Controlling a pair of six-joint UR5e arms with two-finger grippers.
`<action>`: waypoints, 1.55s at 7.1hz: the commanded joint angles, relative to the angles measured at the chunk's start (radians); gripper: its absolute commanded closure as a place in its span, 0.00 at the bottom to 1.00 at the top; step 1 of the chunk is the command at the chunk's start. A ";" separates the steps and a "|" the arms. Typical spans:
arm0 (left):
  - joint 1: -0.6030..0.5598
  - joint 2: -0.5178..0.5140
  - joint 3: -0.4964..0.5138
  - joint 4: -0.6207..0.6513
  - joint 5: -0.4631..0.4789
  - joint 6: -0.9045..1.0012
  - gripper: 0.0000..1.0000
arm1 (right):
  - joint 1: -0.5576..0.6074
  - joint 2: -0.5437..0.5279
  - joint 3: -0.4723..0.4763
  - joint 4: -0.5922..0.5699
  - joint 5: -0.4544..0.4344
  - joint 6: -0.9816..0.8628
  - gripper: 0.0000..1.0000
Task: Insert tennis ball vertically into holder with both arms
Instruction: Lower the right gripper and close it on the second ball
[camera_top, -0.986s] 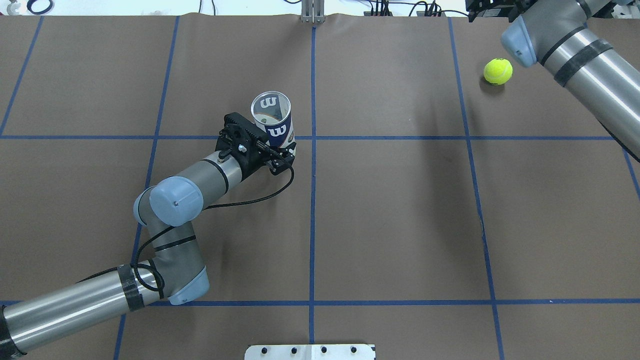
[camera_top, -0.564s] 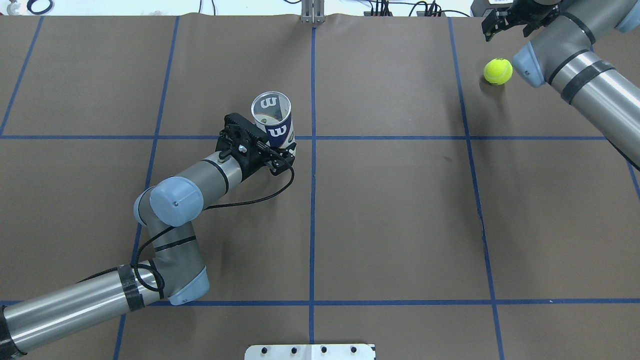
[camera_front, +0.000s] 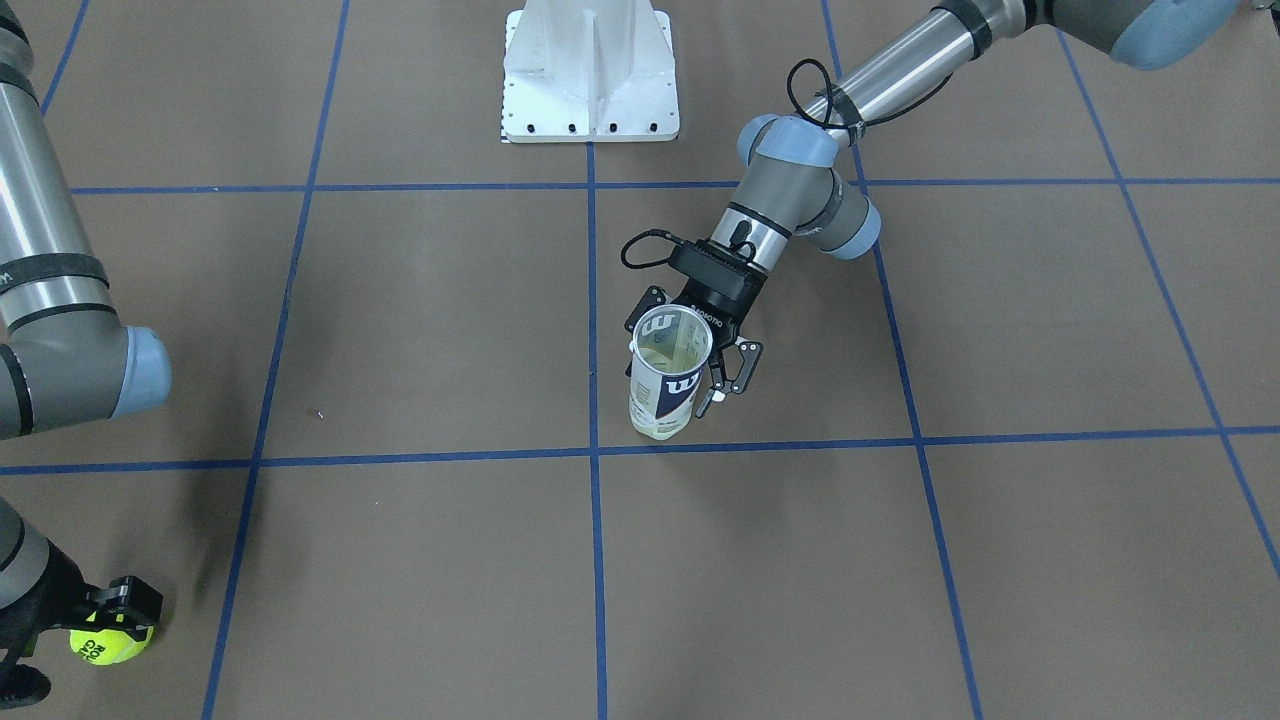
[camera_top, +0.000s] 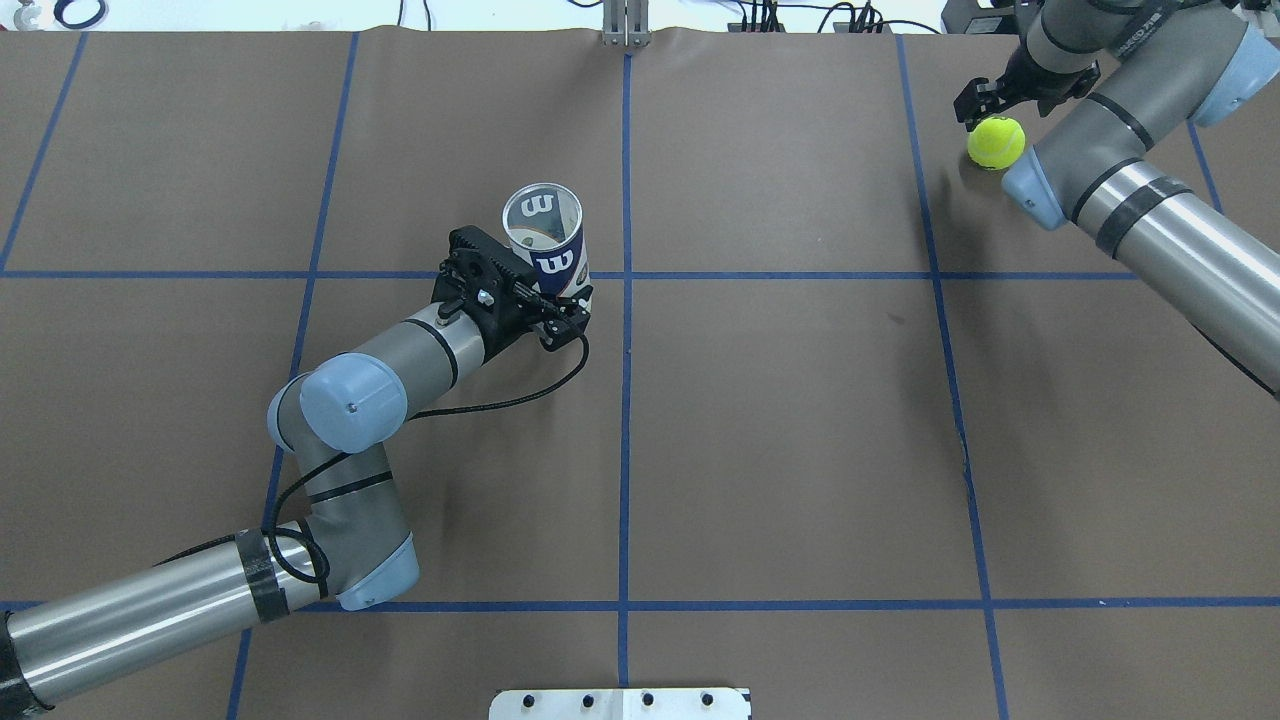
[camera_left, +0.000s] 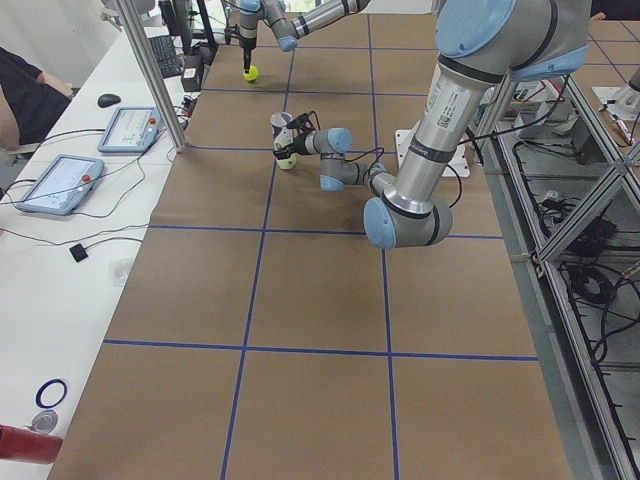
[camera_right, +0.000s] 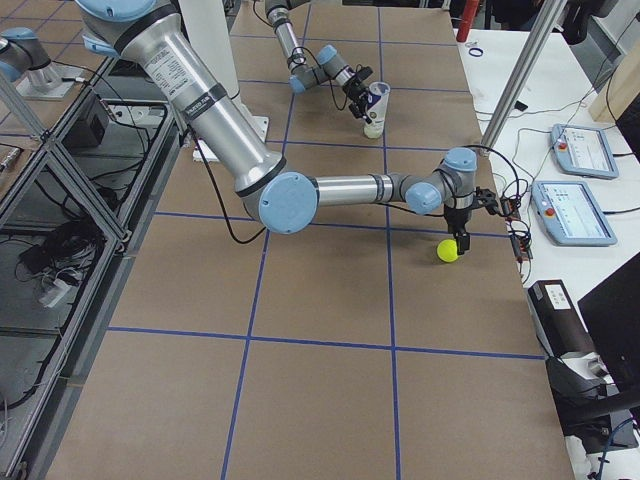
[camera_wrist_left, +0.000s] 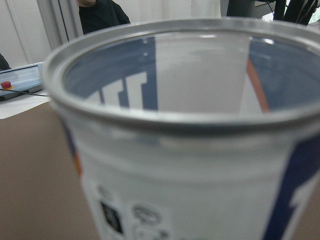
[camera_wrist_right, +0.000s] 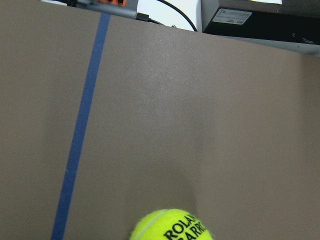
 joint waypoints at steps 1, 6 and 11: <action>0.000 0.000 0.000 0.001 -0.001 0.000 0.01 | -0.023 -0.003 -0.018 0.004 -0.028 0.000 0.02; -0.002 0.001 0.000 0.001 -0.001 0.002 0.01 | -0.025 0.007 -0.034 0.002 -0.051 0.001 1.00; 0.000 0.000 0.000 0.001 -0.001 0.002 0.01 | 0.086 0.148 0.079 -0.008 0.237 0.149 1.00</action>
